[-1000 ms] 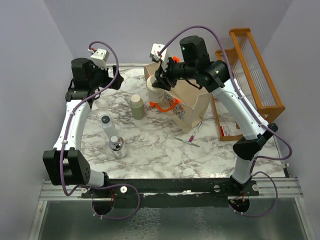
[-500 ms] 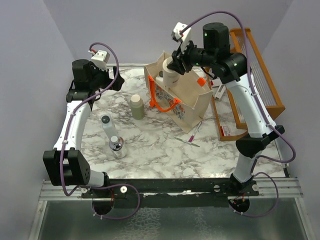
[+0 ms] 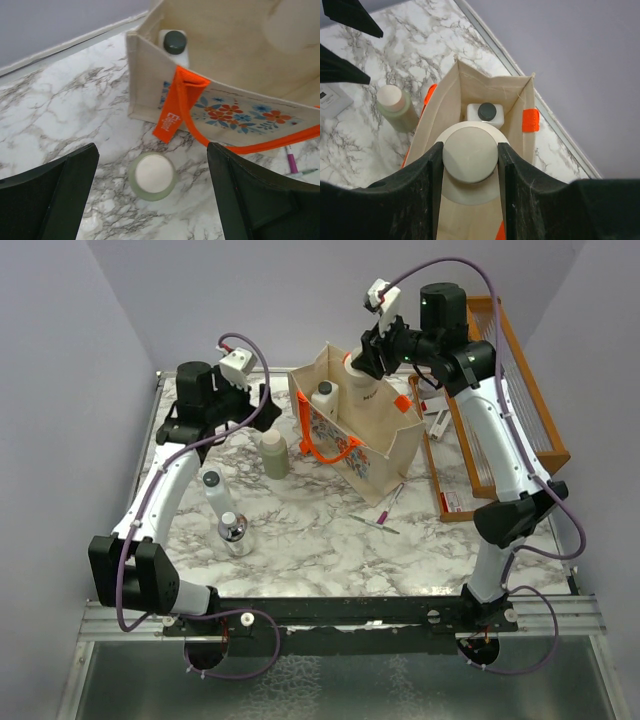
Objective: Place the personal care products into the canvas bag
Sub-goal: Place the care product in the canvas bag.
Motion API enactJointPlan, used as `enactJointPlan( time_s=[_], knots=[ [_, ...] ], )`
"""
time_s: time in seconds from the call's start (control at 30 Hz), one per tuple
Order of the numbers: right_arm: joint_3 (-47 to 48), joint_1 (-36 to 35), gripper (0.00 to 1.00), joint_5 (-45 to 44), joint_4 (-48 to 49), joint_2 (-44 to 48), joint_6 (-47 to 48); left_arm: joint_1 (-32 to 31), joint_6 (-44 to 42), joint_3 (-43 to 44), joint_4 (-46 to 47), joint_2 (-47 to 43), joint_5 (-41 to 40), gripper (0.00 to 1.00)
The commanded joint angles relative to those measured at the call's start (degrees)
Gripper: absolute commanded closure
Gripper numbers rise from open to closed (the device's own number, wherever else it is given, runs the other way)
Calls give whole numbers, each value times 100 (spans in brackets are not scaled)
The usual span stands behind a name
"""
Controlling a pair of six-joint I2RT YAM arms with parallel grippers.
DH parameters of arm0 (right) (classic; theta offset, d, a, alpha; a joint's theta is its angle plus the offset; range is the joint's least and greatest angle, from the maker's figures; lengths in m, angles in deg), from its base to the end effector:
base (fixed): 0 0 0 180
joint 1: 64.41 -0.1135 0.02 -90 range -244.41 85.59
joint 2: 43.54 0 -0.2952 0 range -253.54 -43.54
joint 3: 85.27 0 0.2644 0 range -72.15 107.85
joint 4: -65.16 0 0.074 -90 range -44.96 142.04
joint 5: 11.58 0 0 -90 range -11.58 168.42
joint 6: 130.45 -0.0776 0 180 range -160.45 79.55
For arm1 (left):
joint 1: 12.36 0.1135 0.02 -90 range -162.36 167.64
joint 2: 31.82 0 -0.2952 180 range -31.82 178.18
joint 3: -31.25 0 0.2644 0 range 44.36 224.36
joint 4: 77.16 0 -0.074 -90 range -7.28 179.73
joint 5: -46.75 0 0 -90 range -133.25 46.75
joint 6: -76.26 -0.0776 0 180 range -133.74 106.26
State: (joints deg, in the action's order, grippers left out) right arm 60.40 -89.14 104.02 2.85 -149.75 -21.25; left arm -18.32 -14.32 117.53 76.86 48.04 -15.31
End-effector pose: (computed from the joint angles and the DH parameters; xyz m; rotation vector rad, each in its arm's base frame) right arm 0.3849 0.2142 0.5091 -0.9968 1.6895 0.5023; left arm 0.3594 -0.0741 0.3859 0.4361 1.8549 -0.5285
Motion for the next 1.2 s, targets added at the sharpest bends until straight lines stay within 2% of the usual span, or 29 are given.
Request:
enactJointPlan(
  time_s=[0.0,0.47,0.6,0.7,0.8,1.03,1.1,1.17],
  knots=[
    [-53,39,99,354,999,-120,-98,-470,-194,144,243,119,419,8],
    [-557,39,99,374,1594,-681,-300,-896,-17,662,681,1469,564,22],
    [-706,39,99,328,1764,-845,-375,-940,14,725,796,1678,678,30],
    [-716,39,99,319,1817,-990,-415,-959,35,717,885,1700,723,41],
    [-760,39,99,293,1860,-1078,-413,-959,49,730,897,1890,801,60],
    [-1063,39,99,273,1891,-1097,-286,-958,17,674,927,1872,867,93],
    [-1229,39,99,222,1939,-1074,-205,-967,-5,664,934,1852,855,100],
    [-1451,39,99,171,2053,-1017,-120,-964,-29,648,929,1829,832,100]
  ],
)
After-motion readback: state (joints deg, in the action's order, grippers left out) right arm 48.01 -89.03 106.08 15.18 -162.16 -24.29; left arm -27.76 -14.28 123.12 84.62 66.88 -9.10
